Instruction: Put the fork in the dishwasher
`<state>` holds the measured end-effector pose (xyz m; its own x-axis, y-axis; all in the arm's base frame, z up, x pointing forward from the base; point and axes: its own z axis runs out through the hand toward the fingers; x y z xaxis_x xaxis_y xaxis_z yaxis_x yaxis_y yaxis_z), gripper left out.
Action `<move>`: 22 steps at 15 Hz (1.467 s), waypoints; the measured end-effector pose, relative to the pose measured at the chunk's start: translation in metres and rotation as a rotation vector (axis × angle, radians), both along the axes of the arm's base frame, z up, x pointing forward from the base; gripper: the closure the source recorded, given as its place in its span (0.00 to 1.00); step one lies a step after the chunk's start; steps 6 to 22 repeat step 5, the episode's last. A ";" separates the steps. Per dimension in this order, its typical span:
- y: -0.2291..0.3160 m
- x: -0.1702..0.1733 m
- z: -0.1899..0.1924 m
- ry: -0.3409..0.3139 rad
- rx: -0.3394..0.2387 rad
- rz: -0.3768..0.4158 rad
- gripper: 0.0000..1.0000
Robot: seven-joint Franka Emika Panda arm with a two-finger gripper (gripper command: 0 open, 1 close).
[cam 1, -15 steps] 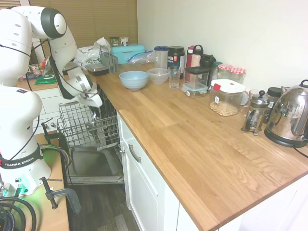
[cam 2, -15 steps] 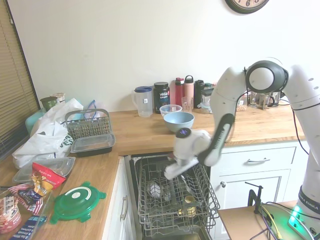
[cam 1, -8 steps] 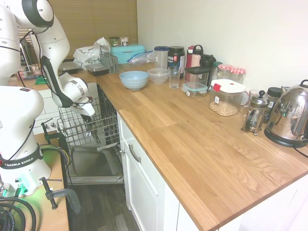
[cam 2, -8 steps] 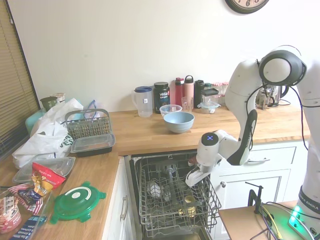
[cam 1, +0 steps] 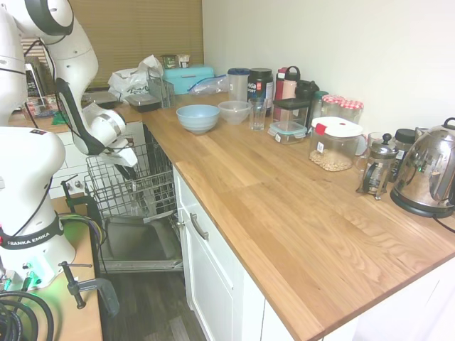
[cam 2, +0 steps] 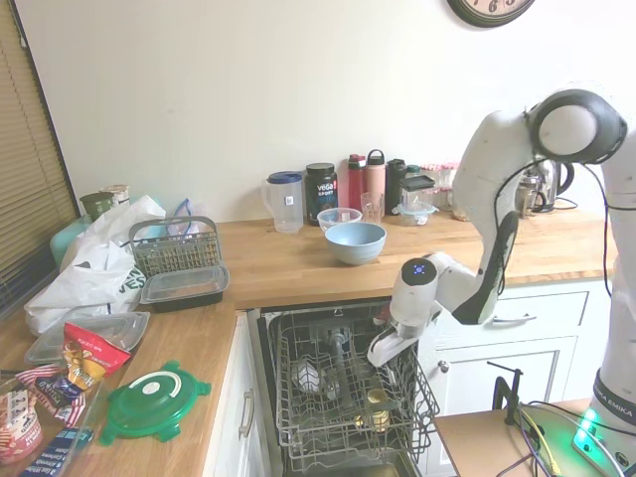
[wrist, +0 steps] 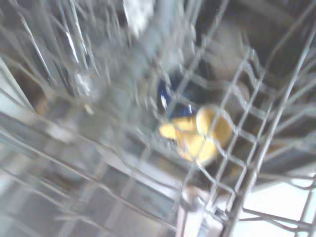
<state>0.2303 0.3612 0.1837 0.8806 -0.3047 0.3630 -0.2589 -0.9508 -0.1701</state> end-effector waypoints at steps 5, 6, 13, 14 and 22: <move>-0.016 -0.051 0.067 -0.133 0.137 -0.017 0.00; -0.016 -0.051 0.067 -0.133 0.137 -0.017 0.00; -0.016 -0.051 0.067 -0.133 0.137 -0.017 0.00; -0.016 -0.051 0.067 -0.133 0.137 -0.017 0.00; -0.016 -0.051 0.067 -0.133 0.137 -0.017 0.00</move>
